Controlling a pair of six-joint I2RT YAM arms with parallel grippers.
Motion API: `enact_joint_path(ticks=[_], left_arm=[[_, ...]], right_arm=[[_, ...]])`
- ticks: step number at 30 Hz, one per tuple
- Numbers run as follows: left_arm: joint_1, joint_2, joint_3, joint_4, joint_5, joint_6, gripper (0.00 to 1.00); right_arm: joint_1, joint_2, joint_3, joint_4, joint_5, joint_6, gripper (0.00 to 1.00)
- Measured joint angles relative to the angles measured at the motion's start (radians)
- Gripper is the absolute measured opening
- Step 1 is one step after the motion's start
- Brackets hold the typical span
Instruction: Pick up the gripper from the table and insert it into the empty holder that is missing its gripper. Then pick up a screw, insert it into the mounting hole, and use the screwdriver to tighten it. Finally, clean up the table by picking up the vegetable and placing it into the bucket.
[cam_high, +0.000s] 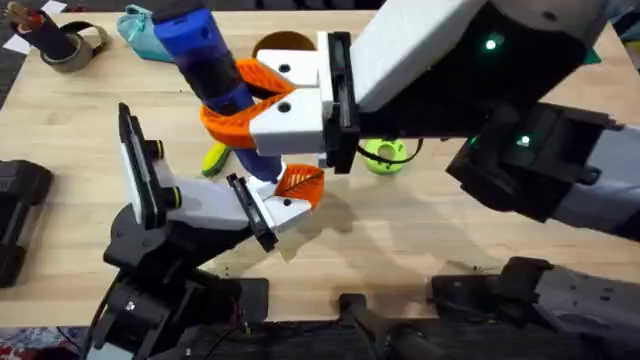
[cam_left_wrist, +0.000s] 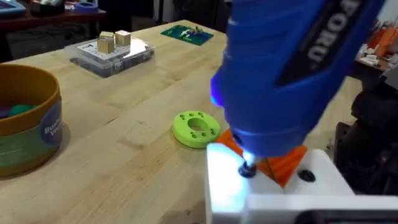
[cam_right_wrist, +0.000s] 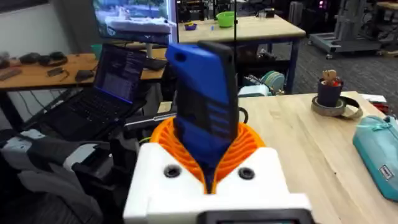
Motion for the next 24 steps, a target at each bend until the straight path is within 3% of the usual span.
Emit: enact_joint_path(ticks=[24], left_arm=[[0.000,0.000,0.000,0.000,0.000,0.000,0.011]], right_arm=[[0.000,0.000,-0.001,-0.013,0.000,0.000,0.031]])
